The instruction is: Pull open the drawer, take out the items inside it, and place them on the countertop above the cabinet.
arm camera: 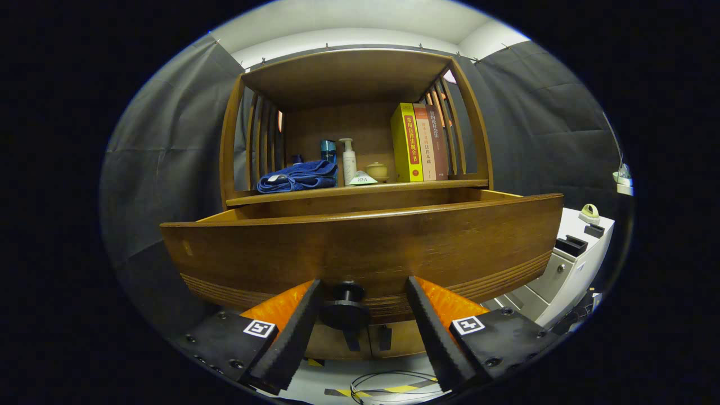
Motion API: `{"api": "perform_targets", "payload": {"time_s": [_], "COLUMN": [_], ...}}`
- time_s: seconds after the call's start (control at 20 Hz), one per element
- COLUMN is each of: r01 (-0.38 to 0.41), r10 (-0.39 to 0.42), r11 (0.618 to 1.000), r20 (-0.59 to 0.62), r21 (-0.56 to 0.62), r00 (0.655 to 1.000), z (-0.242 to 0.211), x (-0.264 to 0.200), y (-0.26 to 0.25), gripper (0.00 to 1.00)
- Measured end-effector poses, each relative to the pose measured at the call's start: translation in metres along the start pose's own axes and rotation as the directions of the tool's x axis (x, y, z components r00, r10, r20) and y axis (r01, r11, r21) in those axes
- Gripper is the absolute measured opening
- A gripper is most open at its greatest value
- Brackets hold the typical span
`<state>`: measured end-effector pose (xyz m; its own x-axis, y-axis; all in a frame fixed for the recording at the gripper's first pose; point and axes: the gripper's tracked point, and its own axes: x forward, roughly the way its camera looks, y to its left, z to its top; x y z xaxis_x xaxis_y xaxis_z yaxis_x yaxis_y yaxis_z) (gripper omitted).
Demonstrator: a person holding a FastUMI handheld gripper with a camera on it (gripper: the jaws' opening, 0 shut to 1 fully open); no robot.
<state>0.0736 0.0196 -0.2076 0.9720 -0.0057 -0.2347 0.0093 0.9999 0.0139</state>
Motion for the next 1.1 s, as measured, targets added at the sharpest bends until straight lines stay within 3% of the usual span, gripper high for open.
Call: {"api": "perform_targets", "payload": {"time_s": [1.1], "r01": [0.015], "r10": [-0.015], "r11": [0.999], "r20": [0.0], "r21": [-0.043], "r00": [1.0], "z": [0.027], "x": [0.137], "y": [0.003], "gripper": [0.99]}}
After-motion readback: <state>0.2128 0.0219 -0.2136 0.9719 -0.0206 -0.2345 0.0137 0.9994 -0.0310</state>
